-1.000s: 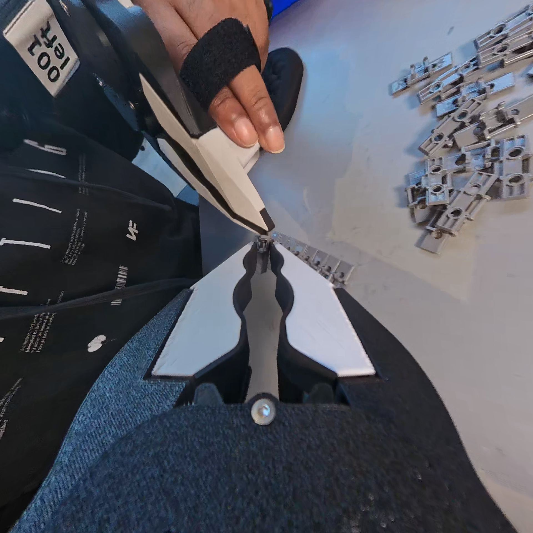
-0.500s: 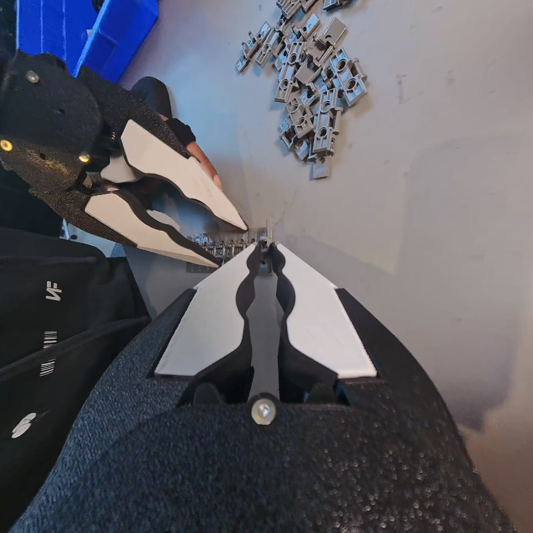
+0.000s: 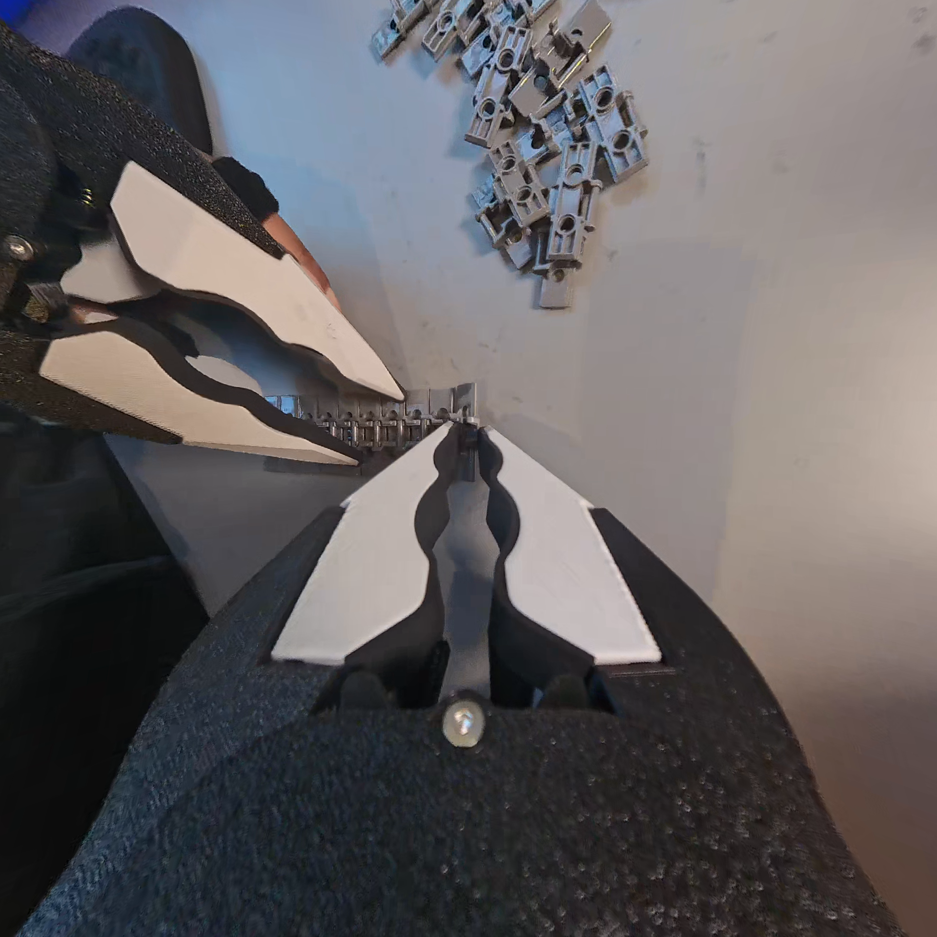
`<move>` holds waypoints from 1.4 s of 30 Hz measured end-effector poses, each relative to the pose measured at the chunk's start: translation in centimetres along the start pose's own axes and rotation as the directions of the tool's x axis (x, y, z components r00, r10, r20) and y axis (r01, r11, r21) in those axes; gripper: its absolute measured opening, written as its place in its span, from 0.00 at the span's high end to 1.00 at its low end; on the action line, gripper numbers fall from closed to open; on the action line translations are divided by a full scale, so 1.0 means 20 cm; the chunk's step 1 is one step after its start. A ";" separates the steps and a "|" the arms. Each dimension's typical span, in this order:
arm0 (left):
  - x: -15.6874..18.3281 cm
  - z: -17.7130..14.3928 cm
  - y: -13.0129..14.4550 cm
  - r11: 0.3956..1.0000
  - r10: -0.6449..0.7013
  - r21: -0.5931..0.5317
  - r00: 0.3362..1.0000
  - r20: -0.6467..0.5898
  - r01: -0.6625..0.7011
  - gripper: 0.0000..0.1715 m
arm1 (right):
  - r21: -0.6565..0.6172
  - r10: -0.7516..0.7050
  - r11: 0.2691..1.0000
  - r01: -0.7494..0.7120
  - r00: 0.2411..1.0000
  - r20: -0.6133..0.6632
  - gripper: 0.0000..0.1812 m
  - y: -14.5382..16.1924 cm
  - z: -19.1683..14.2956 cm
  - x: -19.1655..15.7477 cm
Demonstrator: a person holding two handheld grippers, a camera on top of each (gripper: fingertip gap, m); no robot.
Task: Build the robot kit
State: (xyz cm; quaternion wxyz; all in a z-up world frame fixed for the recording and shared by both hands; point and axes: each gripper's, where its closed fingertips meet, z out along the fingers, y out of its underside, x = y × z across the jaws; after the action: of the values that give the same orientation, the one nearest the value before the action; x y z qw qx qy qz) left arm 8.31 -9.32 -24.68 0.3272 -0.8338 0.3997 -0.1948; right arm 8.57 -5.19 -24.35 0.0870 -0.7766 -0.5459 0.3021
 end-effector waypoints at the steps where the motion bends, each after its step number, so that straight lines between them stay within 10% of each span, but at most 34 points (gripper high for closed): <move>1: 0.00 0.00 0.00 1.000 0.003 0.002 1.000 0.003 -0.003 0.84 | -0.020 -0.013 1.000 0.013 1.000 -0.009 0.96 0.00 0.00 0.00; 21: 0.00 0.01 0.00 1.000 0.025 0.019 1.000 0.017 -0.025 0.85 | -0.299 -0.286 0.925 0.232 0.947 -0.149 0.96 0.01 0.03 0.01; 33: 0.00 0.00 0.01 1.000 0.012 0.020 1.000 0.001 -0.012 0.85 | -0.006 0.007 1.000 -0.006 0.991 0.136 0.80 -0.11 -0.10 0.01; 42: -0.06 -0.10 -0.04 0.997 -0.013 0.077 0.997 -0.081 0.019 0.81 | 0.158 -0.179 0.970 0.183 0.983 -0.038 0.80 -0.17 -0.09 0.09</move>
State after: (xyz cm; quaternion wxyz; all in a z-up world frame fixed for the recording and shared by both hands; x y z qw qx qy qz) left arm 6.93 -8.80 -22.77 0.3415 -0.8151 0.3981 -0.2461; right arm 7.19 -1.92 -21.94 0.1828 -0.7174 -0.5874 0.3270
